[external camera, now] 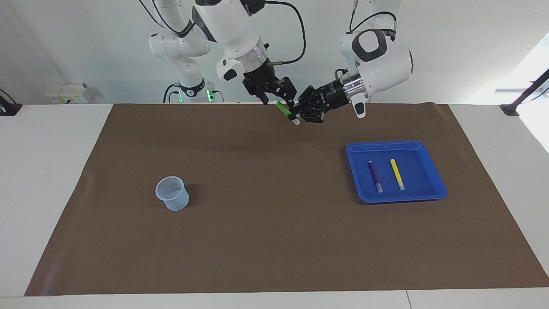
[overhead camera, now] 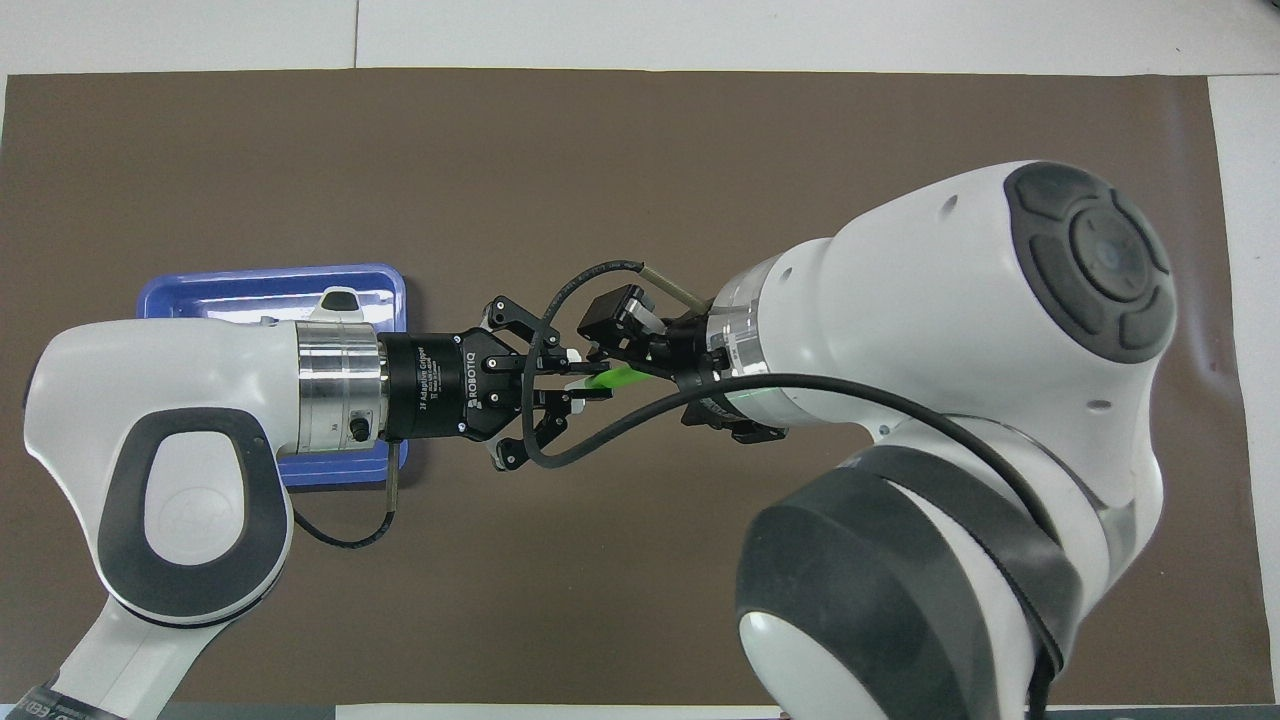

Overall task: Transfer and insert pens with both arms
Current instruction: 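Grasp the green pen with the right gripper while the left gripper opens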

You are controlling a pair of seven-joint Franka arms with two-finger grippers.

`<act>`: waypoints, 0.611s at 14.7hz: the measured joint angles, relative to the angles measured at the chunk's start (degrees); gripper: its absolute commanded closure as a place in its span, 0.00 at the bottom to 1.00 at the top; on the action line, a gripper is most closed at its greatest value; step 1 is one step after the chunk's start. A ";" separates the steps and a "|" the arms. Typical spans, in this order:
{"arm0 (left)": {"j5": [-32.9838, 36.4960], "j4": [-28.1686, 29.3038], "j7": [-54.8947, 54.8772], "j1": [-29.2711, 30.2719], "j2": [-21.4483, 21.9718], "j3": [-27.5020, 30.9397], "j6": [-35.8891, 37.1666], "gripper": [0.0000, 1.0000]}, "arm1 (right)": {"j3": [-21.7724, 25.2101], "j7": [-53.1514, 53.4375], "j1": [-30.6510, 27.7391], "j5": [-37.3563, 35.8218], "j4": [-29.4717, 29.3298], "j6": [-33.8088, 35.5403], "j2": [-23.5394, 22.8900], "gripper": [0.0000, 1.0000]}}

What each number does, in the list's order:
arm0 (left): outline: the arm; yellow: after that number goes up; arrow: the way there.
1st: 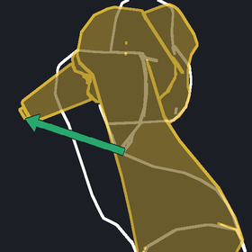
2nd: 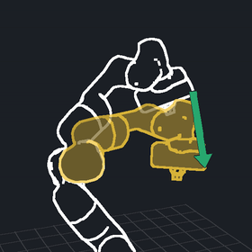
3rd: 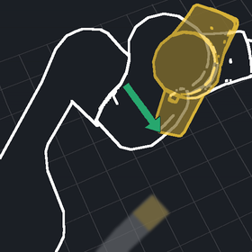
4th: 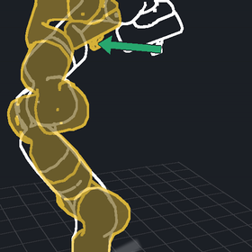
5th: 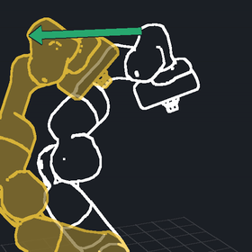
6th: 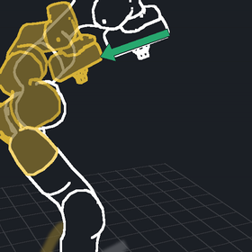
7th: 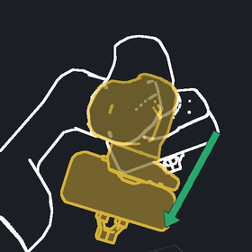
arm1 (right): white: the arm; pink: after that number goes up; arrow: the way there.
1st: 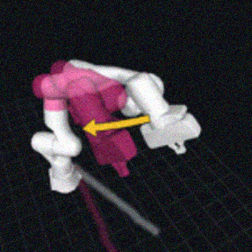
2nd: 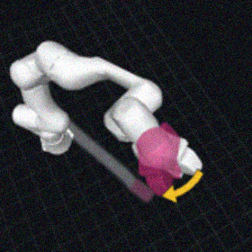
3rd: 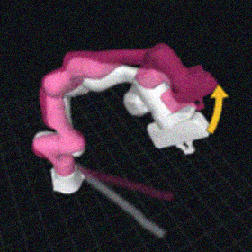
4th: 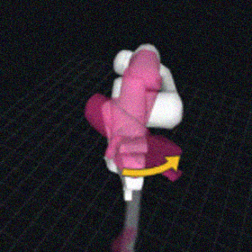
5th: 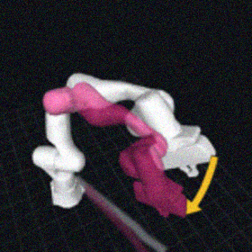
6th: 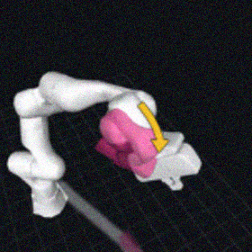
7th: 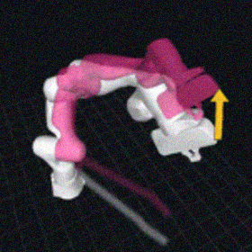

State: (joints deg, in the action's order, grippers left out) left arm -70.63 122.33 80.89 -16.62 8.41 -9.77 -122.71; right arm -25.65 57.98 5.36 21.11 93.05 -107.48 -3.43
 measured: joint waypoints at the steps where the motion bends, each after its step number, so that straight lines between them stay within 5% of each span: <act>1: -0.26 0.09 0.00 0.00 0.01 0.00 -0.02 1.00 | 0.02 0.00 -0.07 0.00 -0.04 -0.38 0.00 0.64; 3: -0.63 0.21 0.00 -0.01 0.03 0.00 -0.19 1.00 | 0.03 0.00 -0.28 0.00 -0.06 -1.29 0.00 1.00; 9: -1.03 0.35 0.27 -0.27 0.07 -0.03 -0.63 1.00 | 0.00 0.19 -0.41 0.18 -0.20 -1.88 -0.02 1.00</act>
State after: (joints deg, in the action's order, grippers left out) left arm -71.66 122.67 81.17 -16.89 8.47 -9.80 -123.34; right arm -25.66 58.17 4.95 21.29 92.85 -109.35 -3.44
